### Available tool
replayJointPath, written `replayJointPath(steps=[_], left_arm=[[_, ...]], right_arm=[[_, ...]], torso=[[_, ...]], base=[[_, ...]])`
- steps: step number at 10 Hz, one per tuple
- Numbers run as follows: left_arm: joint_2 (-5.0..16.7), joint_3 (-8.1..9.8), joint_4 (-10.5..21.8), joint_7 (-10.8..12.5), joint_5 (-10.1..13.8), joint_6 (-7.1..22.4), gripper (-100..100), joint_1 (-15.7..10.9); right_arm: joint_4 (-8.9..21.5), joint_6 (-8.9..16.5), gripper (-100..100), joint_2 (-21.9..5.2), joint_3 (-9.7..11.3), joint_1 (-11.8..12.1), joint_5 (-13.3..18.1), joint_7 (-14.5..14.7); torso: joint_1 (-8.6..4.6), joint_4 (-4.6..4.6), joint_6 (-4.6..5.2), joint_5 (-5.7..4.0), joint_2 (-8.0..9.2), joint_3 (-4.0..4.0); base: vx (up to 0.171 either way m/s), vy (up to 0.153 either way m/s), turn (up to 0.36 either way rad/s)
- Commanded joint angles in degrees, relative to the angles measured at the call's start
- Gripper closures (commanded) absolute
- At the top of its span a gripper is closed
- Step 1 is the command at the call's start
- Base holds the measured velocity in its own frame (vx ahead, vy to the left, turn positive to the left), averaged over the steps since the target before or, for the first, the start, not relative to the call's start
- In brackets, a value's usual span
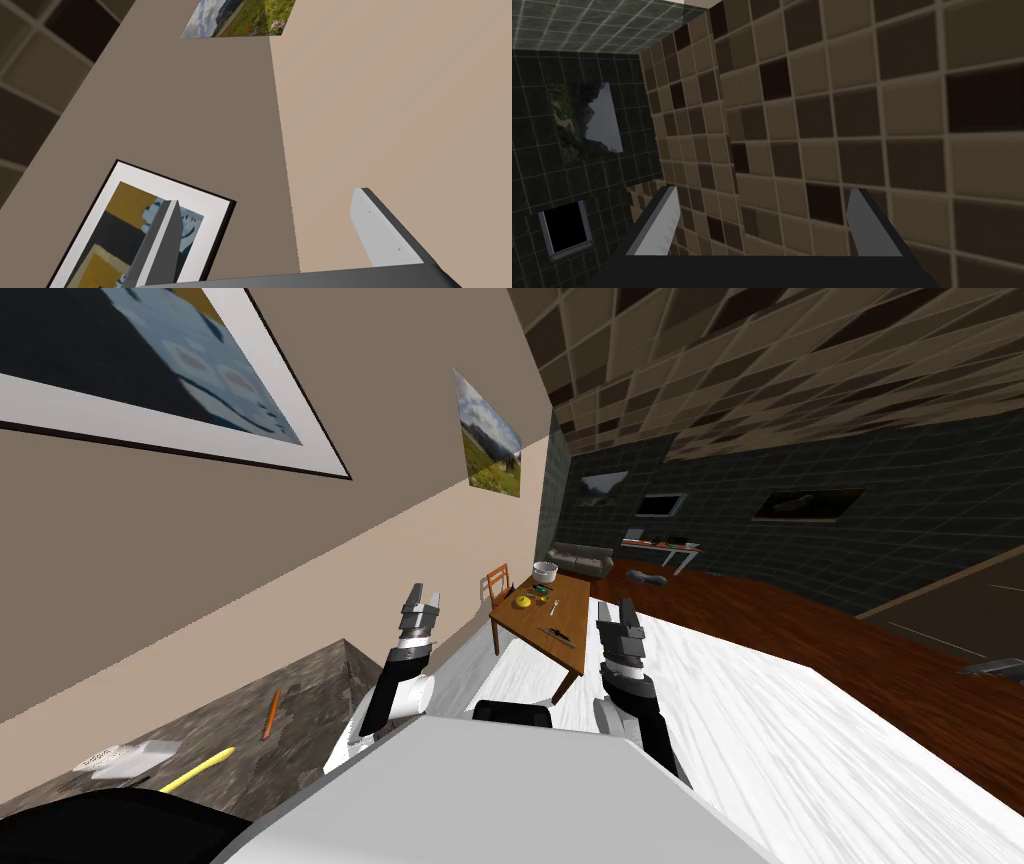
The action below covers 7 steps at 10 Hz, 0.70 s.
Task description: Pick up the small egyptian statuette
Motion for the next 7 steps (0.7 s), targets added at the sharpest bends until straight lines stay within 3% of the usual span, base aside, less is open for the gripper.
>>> replayJointPath(steps=[1, 4, 7], left_arm=[[0.0, 0.00, 0.0, 0.0, 0.0, 0.0, 0, 0.0], [0.0, 0.00, 0.0, 0.0, 0.0, 0.0, 0, 0.0], [0.0, 0.00, 0.0, 0.0, 0.0, 0.0, 0, 0.0]], right_arm=[[1.5, 0.2, -100, -2.1, 0.3, 0.7, 0.6, 0.5], [5.1, 0.7, -100, -6.4, 1.1, 2.3, 2.1, 1.6], [10.7, 1.5, -100, -12.1, 2.3, 4.4, 4.3, 3.2]], torso=[[0.00, 0.00, 0.00, 0.00, 0.00, 0.00], [0.03, 0.03, 0.00, 0.00, 0.14, 0.08], [0.03, 0.02, 0.00, 0.01, 0.10, 0.06]], base=[[-0.020, 0.012, 0.028], [-0.036, 0.014, 0.038], [-0.022, 0.017, 0.075]])
